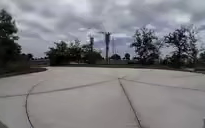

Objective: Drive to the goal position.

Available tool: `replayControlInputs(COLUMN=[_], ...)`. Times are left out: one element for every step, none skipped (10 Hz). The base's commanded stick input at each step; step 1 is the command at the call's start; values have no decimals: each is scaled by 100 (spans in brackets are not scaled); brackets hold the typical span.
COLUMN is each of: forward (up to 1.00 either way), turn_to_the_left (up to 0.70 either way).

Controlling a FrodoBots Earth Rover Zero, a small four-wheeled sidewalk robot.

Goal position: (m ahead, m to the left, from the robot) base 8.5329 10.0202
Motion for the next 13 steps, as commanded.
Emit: replayControlInputs(forward=[85, 85, 85, 85, 85, 85, 85, 85, 85, 85, 85, 85, 85], turn_to_the_left=[0, 0, 0, 0, 0, 0, 0, 22, 34, 34, 34, 34, 34])
